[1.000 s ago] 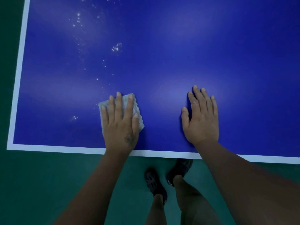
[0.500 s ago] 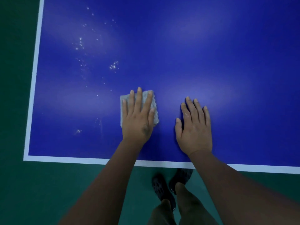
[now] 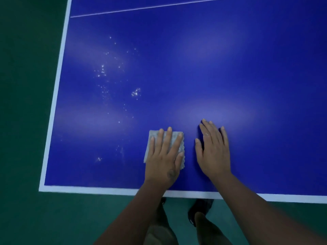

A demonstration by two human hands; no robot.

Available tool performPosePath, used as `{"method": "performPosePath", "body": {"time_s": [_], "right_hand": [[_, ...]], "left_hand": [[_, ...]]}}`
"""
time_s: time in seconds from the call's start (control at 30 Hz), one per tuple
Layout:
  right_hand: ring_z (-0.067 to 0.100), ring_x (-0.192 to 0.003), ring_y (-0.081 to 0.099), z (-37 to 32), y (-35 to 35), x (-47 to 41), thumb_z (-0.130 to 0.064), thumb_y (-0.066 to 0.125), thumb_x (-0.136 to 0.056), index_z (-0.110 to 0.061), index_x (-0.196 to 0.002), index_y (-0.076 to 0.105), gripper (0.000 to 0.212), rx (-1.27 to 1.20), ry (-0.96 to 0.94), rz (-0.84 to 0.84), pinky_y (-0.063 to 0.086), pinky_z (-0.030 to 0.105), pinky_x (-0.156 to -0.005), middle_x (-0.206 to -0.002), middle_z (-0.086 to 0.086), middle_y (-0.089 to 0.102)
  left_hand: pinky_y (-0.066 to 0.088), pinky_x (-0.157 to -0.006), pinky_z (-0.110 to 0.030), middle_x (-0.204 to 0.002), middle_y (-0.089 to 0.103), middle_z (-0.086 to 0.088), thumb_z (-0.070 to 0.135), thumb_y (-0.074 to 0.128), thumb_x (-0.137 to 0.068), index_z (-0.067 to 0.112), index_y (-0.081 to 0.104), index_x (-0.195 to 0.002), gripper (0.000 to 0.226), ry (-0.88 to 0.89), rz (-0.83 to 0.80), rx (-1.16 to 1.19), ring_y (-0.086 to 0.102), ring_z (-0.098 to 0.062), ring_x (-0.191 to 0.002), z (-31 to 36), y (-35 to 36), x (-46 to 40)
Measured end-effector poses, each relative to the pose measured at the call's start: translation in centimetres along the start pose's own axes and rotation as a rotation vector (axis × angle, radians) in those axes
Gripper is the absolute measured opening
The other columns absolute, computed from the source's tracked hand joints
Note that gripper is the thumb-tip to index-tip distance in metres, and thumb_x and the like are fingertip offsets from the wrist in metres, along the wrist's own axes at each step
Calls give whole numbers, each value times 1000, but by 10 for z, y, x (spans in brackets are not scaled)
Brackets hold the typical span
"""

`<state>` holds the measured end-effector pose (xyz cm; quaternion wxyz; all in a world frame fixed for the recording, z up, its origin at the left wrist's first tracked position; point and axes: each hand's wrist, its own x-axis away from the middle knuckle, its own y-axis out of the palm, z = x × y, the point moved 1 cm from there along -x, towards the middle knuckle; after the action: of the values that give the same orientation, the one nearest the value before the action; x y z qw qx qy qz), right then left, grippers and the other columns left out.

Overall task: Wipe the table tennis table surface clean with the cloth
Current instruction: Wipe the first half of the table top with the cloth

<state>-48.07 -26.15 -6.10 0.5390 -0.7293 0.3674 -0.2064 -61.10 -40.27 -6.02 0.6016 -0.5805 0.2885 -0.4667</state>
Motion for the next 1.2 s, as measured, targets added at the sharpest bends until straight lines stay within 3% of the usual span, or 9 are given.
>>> {"method": "performPosePath", "body": {"time_s": [0.17, 0.57, 0.77, 1.07, 1.2], "right_hand": [[25, -158, 35, -26, 15, -61, -27, 42, -112, -4, -156, 49, 50, 38, -16, 69, 20, 50, -133, -167, 8, 43], [28, -162, 23, -81, 75, -237, -26, 31, -112, -2, -163, 35, 56, 69, 231, 137, 12, 49, -134, -173, 12, 30], [22, -165, 15, -84, 82, -251, -39, 36, -110, -9, -165, 35, 63, 148, 275, 86, 9, 46, -134, -176, 4, 24], [23, -164, 17, -88, 80, -253, -39, 40, -108, -7, -162, 42, 63, 135, 279, 97, 18, 53, -132, -175, 4, 27], [23, -164, 18, -86, 81, -253, -37, 42, -108, -5, -161, 42, 62, 142, 269, 95, 18, 54, -132, -175, 6, 28]], "left_hand": [[13, -132, -54, -178, 8, -4, 49, 22, -115, 33, 13, -170, 58, 164, 89, 18, 3, -29, -165, -39, -16, -109], [-2, -132, -53, -179, 4, -3, 55, 10, -109, 35, 9, -170, 65, 150, 128, 58, -2, -29, -165, -104, -60, -331], [5, -131, -55, -177, 18, -4, 50, 21, -110, 33, 24, -169, 60, 176, 217, 62, 9, -31, -164, -123, -70, -392], [2, -132, -53, -178, 11, -1, 49, 11, -105, 39, 16, -169, 65, 129, 145, 57, 4, -29, -165, -193, -113, -496], [-1, -129, -62, -178, 13, -2, 55, 17, -108, 40, 18, -168, 62, 20, 162, 51, 6, -31, -164, -242, -122, -507]]}}
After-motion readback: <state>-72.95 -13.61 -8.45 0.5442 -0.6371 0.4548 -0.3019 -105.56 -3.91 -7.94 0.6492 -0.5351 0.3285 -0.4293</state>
